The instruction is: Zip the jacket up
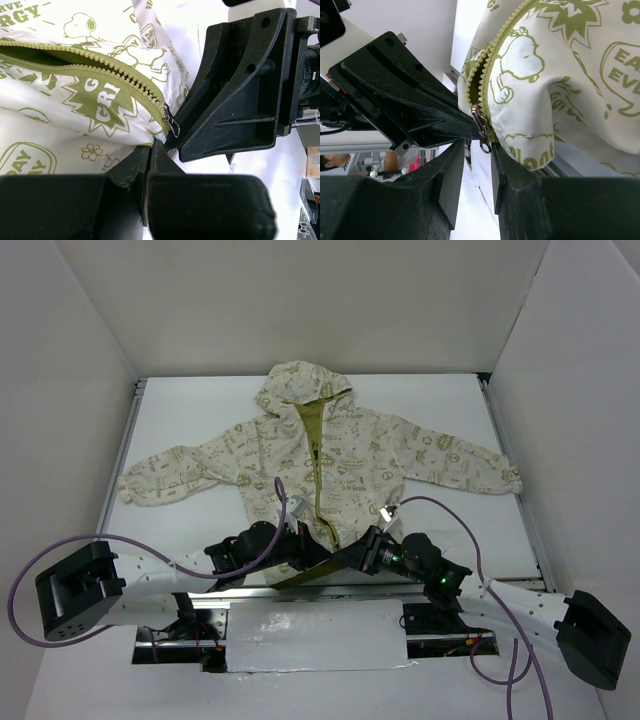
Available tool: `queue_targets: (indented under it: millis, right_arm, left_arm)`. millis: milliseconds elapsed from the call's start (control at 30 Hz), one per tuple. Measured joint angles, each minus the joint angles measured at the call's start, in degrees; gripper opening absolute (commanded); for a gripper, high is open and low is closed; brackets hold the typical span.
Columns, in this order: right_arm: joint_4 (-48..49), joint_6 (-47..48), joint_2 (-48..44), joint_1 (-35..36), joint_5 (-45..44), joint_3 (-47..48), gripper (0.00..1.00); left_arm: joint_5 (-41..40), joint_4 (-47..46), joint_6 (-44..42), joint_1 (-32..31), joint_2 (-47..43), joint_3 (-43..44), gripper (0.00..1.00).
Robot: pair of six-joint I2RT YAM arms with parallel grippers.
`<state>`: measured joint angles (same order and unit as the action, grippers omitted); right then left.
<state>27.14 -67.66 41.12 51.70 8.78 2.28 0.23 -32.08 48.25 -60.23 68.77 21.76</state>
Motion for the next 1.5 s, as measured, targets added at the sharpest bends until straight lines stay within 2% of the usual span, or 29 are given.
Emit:
queue_targets:
  millis: [900, 1500]
  right_arm:
    - [-5.7, 0.8, -3.5, -0.4, -0.1, 0.0, 0.36]
    - [-3.6, 4.2, -0.6, -5.7, 9.2, 0.0, 0.34]
  left_arm:
    - [1.4, -5.7, -0.3, 0.0, 4.3, -0.8, 0.00]
    - [3.0, -9.2, -1.8, 0.0, 5.0, -3.1, 0.00]
